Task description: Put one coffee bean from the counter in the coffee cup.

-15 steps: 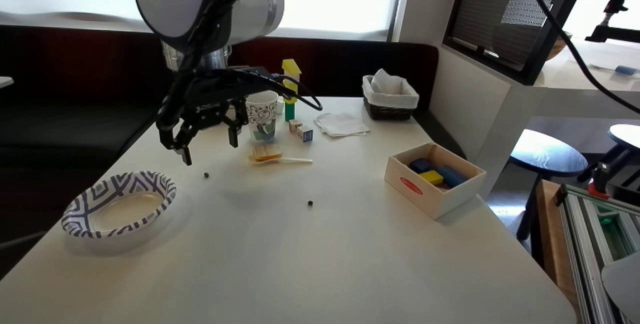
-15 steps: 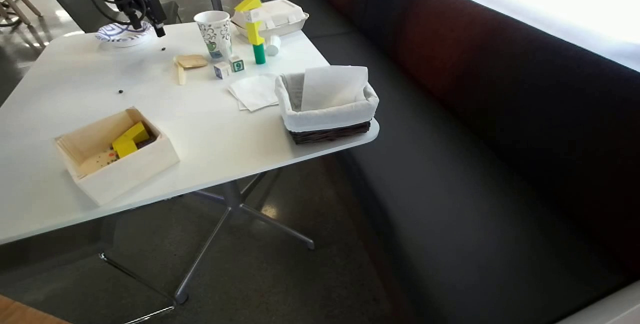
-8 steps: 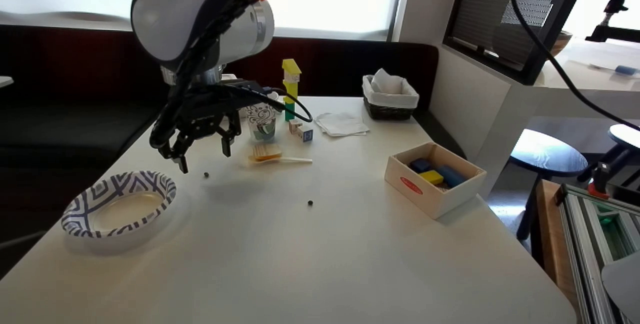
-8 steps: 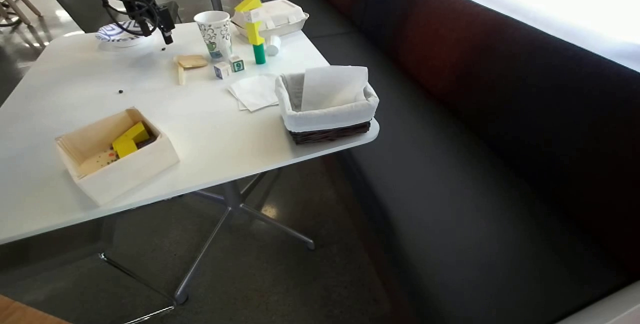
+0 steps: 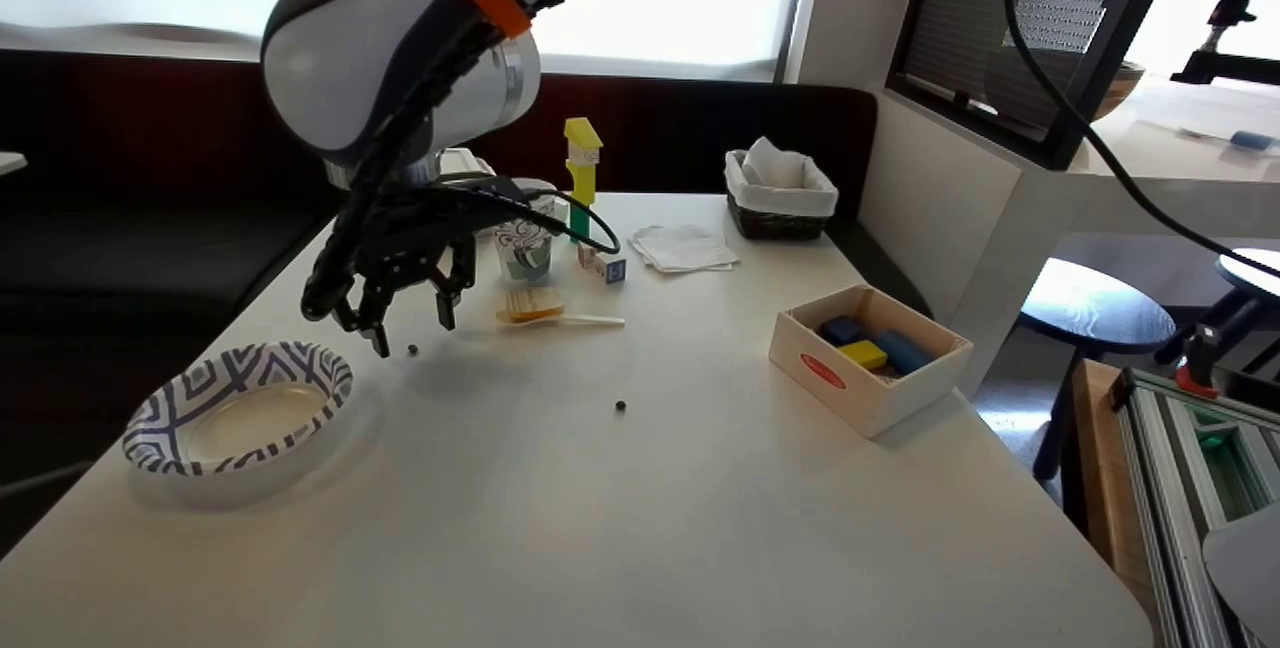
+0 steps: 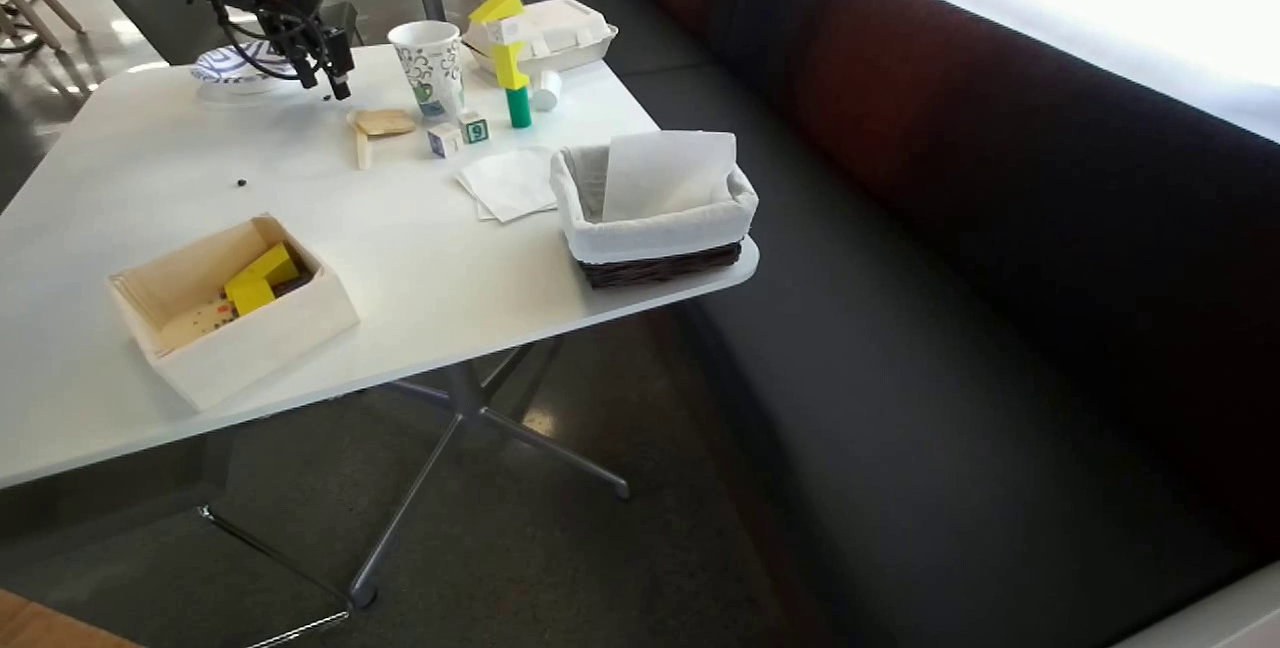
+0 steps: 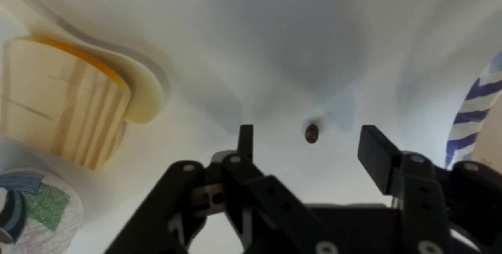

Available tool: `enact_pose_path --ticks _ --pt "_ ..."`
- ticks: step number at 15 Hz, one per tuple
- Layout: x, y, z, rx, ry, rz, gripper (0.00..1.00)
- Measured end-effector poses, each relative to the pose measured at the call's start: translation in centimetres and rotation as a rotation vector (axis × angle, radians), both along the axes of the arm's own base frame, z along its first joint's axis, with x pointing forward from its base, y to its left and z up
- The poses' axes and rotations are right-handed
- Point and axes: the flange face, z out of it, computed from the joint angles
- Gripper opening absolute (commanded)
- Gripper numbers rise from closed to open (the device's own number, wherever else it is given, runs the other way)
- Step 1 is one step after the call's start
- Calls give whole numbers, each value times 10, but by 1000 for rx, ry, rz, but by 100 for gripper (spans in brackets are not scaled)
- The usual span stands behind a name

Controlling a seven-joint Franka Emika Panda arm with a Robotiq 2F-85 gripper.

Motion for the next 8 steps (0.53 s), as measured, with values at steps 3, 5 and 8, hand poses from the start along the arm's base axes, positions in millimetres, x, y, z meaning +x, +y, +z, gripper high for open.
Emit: enact_pose_path --ticks 3,5,8 --pt "-3 3 -3 -17 37 3 72" --pt "-5 6 -2 -29 63 7 64" --pt "-4 11 0 -30 65 13 60"
